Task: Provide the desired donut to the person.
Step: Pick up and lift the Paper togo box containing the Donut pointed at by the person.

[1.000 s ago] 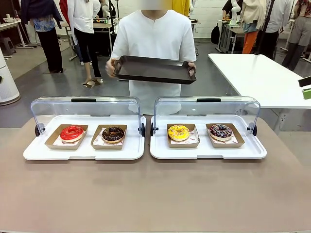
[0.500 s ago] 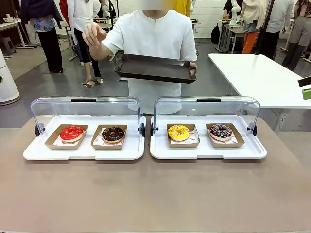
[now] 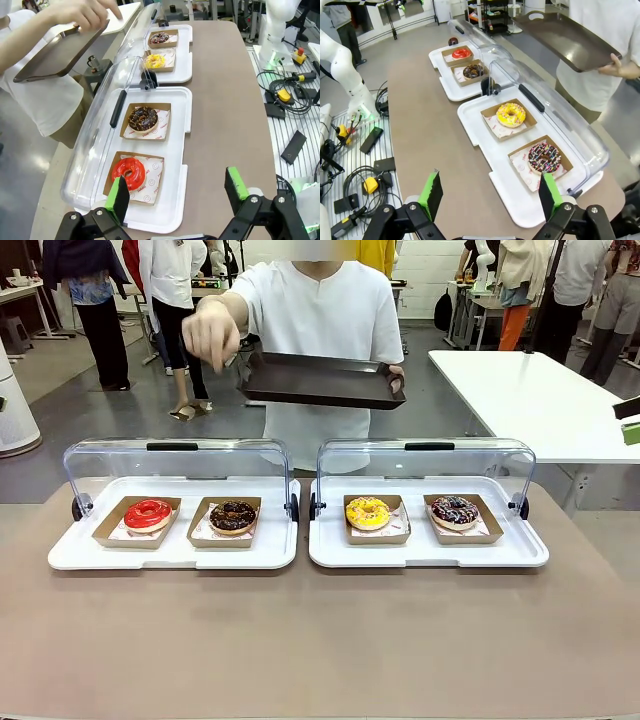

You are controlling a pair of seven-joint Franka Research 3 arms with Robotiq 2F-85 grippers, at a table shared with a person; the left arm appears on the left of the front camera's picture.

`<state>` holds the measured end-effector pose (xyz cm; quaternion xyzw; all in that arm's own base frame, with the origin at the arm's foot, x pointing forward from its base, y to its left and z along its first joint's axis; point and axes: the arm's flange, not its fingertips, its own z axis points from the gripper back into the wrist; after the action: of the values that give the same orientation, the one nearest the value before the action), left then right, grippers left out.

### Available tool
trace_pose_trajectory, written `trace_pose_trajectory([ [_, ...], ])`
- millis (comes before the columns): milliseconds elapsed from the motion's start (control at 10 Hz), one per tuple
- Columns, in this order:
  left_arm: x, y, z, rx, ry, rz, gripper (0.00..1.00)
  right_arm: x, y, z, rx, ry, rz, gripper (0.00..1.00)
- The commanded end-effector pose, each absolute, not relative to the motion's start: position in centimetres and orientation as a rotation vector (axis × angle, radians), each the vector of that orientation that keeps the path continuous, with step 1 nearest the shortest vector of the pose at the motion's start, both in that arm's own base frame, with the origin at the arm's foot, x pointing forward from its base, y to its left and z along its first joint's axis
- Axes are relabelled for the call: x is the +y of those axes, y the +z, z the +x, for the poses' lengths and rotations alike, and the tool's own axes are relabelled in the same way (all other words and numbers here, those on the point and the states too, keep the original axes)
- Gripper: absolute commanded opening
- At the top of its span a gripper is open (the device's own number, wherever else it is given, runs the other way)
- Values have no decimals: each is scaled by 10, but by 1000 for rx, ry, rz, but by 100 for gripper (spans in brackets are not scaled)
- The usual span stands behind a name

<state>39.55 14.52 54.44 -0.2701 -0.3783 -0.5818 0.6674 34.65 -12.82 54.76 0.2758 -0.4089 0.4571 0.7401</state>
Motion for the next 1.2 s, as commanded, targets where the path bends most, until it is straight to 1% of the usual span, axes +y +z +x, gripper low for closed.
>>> trace_pose_trajectory([
  [0,146,543,395,-861,-1329,-610,100,-128,546,349,-907,1004,618,100],
  [1100,146,543,395,-861,-1329,-610,100,-128,546,349,-907,1004,618,100],
])
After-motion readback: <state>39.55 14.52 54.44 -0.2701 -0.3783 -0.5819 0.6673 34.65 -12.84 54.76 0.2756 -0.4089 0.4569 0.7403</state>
